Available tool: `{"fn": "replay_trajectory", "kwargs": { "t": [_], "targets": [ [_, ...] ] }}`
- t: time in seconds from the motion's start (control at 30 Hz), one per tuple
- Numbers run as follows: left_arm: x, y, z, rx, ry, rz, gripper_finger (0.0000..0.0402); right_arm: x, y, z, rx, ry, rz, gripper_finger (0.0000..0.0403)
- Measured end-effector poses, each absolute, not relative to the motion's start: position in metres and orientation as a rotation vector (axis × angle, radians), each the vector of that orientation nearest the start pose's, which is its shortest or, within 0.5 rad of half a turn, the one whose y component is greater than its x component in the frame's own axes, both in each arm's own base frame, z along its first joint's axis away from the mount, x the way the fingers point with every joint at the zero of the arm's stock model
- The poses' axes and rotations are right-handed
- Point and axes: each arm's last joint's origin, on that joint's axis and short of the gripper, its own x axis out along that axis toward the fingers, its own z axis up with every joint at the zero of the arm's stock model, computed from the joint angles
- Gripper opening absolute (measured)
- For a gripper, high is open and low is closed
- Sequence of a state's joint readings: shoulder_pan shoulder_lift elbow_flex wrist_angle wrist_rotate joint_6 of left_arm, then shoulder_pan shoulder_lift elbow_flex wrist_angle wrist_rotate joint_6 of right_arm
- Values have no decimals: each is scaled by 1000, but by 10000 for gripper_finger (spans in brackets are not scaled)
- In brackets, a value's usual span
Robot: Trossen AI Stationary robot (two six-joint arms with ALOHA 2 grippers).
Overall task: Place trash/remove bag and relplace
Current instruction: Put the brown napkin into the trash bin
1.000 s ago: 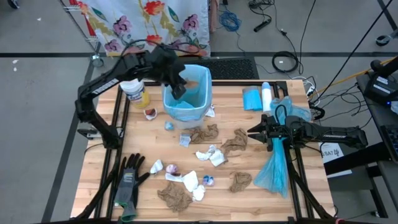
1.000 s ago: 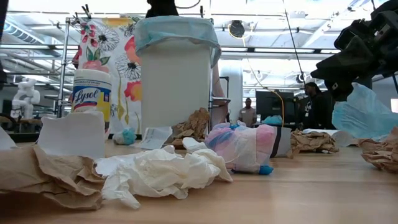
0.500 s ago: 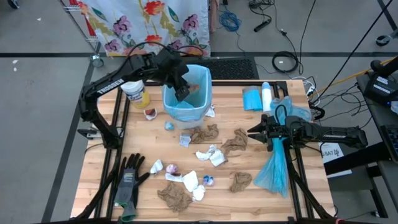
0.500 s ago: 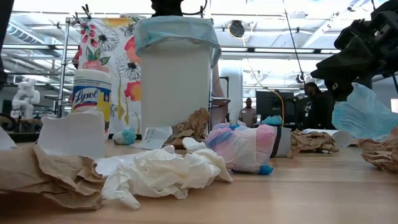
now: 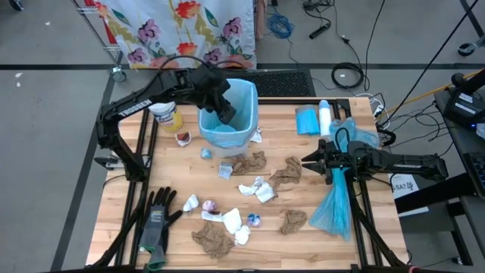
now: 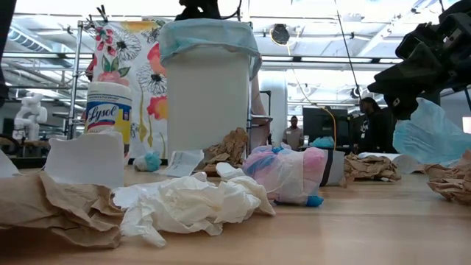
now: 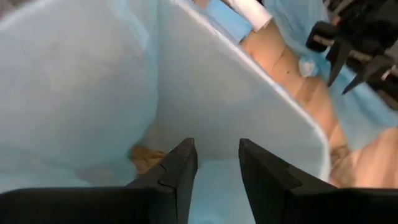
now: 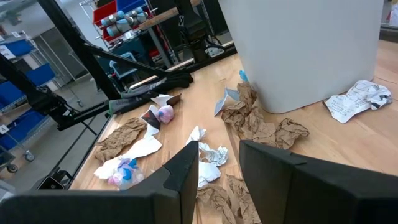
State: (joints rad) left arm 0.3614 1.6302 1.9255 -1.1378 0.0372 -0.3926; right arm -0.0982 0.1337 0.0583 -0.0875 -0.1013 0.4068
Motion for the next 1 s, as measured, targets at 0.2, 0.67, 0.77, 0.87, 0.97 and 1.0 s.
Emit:
{"fn": "replay_trajectory", "kwargs": {
  "t": [0.2,0.67,0.77,0.87,0.97,1.0],
  "targets": [
    [302,96,424,-659,745,483,125,102,-7,164,422,161,-30,109],
    [312,59,424,-731,757,424,125,102,-7,164,422,161,-30,109],
    [313,54,424,-747,754,416,125,102,-7,164,422,161,-30,109],
    [314,49,424,-747,757,409,125,102,-7,164,422,161,-30,109],
    [315,44,424,-764,755,414,125,102,-7,164,422,161,-30,109],
    [315,43,424,-774,754,418,125,102,-7,164,422,161,-30,109]
  ]
}}
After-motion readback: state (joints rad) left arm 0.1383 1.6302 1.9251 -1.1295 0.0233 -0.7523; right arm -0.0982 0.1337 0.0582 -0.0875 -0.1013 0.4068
